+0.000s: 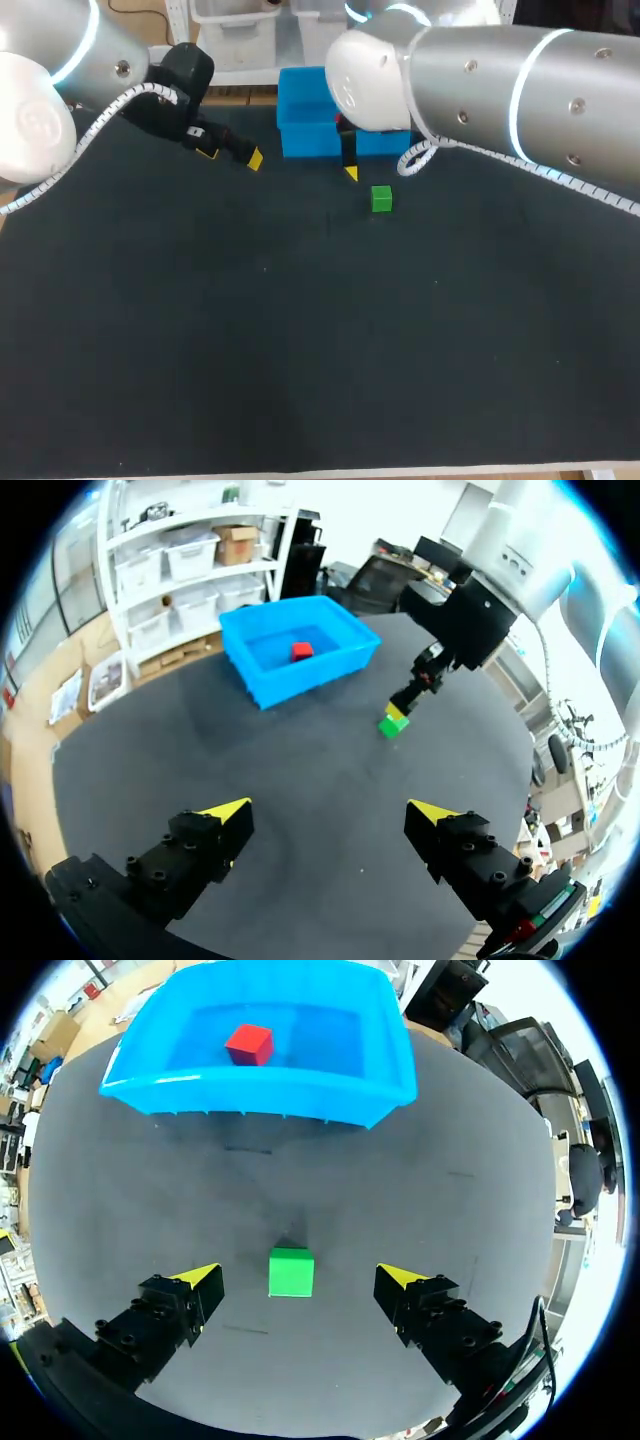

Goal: Use the left arm to pick the red cube and place it into the blue plastic box first, then use the right arm to grasp the green cube and put it into the same blue plastic box after the first action is fully finished.

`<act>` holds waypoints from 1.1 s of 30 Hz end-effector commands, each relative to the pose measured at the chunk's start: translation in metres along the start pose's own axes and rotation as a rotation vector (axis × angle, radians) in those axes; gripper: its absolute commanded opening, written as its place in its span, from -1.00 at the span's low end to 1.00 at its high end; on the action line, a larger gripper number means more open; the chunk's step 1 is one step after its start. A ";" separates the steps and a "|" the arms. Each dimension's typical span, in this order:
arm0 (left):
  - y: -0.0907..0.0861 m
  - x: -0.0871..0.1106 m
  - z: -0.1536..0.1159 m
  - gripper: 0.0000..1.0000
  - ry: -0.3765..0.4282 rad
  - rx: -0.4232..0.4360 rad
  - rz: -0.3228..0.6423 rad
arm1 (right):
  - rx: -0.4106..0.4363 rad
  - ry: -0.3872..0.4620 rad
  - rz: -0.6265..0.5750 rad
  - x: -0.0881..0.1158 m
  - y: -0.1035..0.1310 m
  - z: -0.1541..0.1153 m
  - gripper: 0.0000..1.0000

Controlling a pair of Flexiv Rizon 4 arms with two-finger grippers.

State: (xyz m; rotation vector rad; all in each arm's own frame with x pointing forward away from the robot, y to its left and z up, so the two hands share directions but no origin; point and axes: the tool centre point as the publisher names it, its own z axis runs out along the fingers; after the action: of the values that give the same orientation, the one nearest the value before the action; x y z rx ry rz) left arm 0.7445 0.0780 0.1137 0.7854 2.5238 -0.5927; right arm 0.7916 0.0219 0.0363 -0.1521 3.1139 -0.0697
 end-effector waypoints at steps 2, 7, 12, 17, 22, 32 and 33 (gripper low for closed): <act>0.002 0.001 0.000 1.00 -0.004 0.006 0.004 | -0.001 -0.106 -0.006 0.005 0.002 0.010 1.00; 0.002 0.001 0.000 1.00 -0.004 0.006 0.004 | 0.000 -0.108 -0.002 0.006 0.002 0.021 1.00; 0.002 0.001 0.000 1.00 -0.004 0.006 0.004 | 0.003 -0.104 0.007 0.007 0.002 0.033 1.00; 0.002 0.001 0.000 1.00 -0.004 0.006 0.004 | -0.002 -0.104 0.012 0.009 0.003 0.038 1.00; 0.002 0.001 0.000 1.00 -0.004 0.006 0.004 | -0.005 -0.099 0.020 0.010 0.001 0.043 1.00; 0.002 0.001 0.000 1.00 -0.004 0.006 0.004 | -0.009 -0.075 0.022 0.013 0.002 0.052 1.00; 0.002 0.001 0.000 1.00 -0.004 0.006 0.004 | -0.009 -0.073 0.020 0.013 0.002 0.053 1.00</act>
State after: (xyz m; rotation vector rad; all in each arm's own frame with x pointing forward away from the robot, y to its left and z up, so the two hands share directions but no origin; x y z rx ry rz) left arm 0.7445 0.0780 0.1137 0.7854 2.5238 -0.5927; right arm 0.7838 0.0214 -0.0153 -0.1230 3.0619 -0.0507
